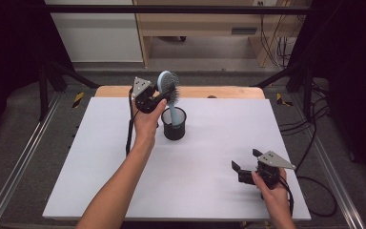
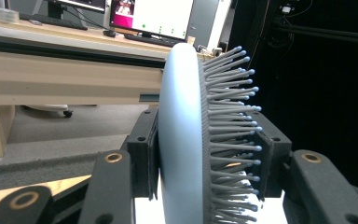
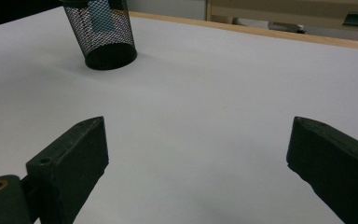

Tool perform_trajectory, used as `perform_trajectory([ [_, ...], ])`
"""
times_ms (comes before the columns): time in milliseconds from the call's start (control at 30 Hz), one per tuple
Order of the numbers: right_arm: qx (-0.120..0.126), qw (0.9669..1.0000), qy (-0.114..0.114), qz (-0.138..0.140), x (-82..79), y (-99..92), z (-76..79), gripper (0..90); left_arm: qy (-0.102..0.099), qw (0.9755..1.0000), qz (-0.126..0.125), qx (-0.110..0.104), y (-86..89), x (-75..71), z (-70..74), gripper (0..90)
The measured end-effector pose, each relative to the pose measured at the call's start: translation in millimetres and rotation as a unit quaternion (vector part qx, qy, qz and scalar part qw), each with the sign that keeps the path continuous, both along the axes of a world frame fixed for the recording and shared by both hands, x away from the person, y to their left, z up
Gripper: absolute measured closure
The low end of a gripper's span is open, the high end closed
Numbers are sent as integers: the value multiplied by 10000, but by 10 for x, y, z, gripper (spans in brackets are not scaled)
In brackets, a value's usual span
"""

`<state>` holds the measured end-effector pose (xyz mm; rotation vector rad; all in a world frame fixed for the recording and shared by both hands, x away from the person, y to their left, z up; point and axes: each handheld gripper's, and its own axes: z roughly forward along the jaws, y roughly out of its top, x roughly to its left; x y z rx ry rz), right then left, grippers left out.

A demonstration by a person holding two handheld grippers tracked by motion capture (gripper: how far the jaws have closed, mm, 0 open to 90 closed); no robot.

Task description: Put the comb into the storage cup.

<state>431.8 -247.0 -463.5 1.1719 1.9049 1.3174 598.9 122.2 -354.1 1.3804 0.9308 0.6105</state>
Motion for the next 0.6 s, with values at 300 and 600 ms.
perform_trajectory([
  [300, -8, 10000, 12, 9, -1, 13, -6, 57, 42, 10000, 3, -68, 10, -4, -56, 519],
  [600, -14, 10000, 11, 10, -1, 17, -6, 57, 78, 9999, 21, -69, 15, -6, -86, 517],
])
